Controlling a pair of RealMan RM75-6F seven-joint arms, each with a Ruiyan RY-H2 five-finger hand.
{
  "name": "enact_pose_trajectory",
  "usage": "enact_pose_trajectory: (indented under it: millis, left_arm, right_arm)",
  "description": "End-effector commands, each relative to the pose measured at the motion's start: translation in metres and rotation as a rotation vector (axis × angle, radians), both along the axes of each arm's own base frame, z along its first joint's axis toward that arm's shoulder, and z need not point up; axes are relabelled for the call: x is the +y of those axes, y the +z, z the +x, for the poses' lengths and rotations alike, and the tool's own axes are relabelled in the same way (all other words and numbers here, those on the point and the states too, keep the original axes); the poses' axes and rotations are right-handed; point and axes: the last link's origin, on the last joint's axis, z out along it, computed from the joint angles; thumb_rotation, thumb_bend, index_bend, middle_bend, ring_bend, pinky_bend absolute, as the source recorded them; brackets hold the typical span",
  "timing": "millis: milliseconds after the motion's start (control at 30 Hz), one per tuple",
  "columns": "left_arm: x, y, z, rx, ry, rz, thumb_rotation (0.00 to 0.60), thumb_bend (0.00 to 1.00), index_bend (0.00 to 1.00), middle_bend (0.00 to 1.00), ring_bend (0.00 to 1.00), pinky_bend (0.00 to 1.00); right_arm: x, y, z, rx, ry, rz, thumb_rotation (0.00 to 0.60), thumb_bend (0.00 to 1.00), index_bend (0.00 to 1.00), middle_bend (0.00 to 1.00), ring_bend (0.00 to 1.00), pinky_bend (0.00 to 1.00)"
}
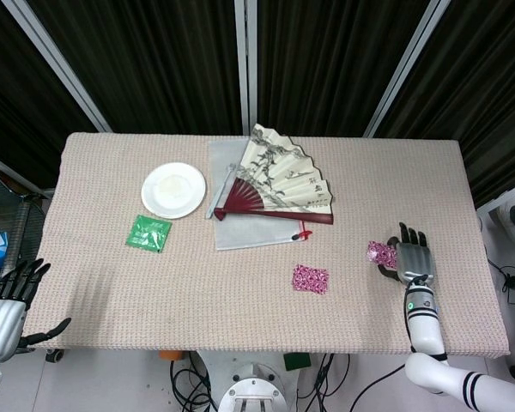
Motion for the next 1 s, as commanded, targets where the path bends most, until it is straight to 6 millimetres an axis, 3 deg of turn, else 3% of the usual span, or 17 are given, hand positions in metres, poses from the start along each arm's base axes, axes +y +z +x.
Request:
enact_pose_trajectory:
  millis: [33,533,767,1000]
  left_arm:
    - [0.0,0.0,0.0,0.0,0.0,0.0,0.362,0.12,0.07,0.04,0.0,0.12]
    - [0.0,0.001,0.001,0.001,-0.004,0.003,0.361,0.12,0.07,0.04,0.0,0.12]
    - [0.001,0.002,0.002,-0.003,-0.006,0.008,0.361,0.12,0.07,0.04,0.0,0.12]
    - [0.001,0.005,0.002,-0.005,-0.011,0.02,0.364,0.12,0.07,0.04,0.0,0.12]
  right_arm:
    - [0.0,0.0,0.0,-0.007,-0.001,0.0,0.513,0.48,0.4,0.0,0.0,0.0]
    - [0.006,0.013,0.005,-0.087,0.041,-0.031,0.538,0.56,0.44,0.0,0.0,0.0]
    - [0.015,0.018,0.029,-0.192,0.114,-0.014,0.539,0.57,0.44,0.0,0.0,0.0]
    - [0.02,-0.003,0.064,-0.284,0.193,0.084,0.544,0.54,0.44,0.0,0.0,0.0]
